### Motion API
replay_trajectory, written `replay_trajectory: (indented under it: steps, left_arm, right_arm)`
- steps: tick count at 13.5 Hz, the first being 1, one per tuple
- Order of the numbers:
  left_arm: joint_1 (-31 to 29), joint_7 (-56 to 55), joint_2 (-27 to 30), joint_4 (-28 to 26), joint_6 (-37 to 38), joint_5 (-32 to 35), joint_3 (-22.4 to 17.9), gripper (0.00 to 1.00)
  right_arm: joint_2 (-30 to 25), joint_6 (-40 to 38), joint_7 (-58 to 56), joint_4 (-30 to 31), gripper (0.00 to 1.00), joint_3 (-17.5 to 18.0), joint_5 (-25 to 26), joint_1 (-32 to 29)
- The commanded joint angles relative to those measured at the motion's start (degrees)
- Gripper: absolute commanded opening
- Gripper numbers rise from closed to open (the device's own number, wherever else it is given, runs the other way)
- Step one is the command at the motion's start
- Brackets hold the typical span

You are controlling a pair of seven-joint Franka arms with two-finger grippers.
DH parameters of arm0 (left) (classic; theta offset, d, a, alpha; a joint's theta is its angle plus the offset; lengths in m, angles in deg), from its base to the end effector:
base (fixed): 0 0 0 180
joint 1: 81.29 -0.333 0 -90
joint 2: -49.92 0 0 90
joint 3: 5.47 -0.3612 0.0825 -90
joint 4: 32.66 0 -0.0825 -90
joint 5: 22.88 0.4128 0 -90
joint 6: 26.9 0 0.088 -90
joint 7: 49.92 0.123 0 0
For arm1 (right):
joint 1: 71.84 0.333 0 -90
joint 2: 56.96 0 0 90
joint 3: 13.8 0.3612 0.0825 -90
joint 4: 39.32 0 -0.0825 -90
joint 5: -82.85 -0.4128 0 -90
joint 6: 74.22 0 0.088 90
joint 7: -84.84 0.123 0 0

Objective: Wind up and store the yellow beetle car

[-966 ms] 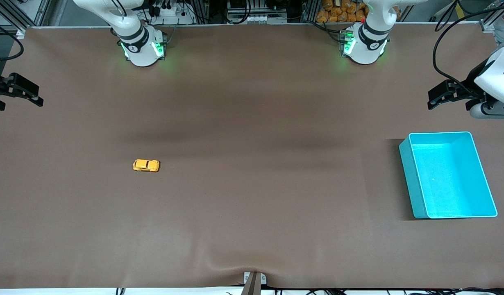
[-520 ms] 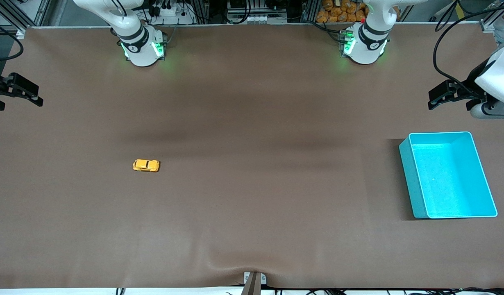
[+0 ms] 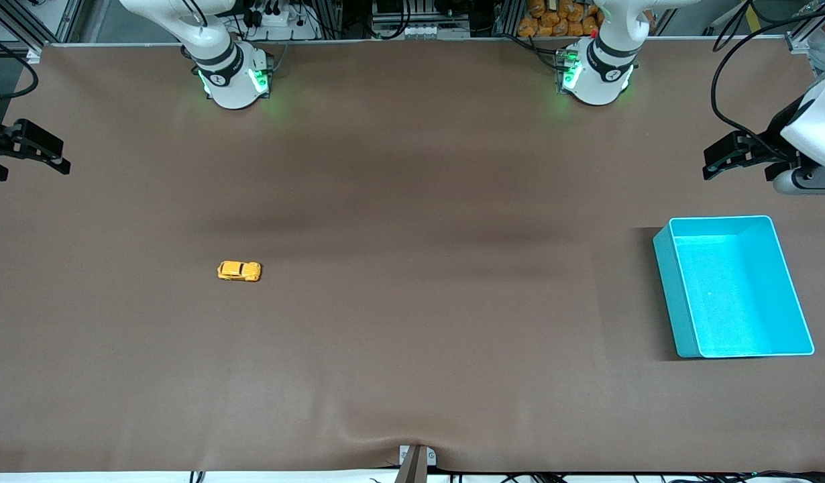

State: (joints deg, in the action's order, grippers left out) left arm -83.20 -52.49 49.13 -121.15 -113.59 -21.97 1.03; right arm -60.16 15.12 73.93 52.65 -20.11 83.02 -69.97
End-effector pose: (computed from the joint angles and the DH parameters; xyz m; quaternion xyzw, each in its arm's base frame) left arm 0.5799 -0.0440 0.6539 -0.9996 0.0174 0.0221 0.0086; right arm 0.5606 -0.0459 0.6673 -0.9984 -0.0565 -0.0050 0.0009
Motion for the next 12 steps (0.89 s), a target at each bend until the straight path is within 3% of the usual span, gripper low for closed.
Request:
replay_trajectory:
  steps: [1, 12]
  left_arm:
    - [-0.38, -0.77, 0.00, 0.34, -0.14, 0.14, 0.27, 1.00]
    - [-0.46, -0.77, 0.00, 0.34, -0.14, 0.14, 0.27, 1.00]
  right_arm:
    - [0.12, -1.09, -0.61, -1.10, 1.00, -0.10, -0.09, 0.42]
    - [0.04, -2.76, -1.93, -1.98, 1.00, -0.10, -0.26, 0.24]
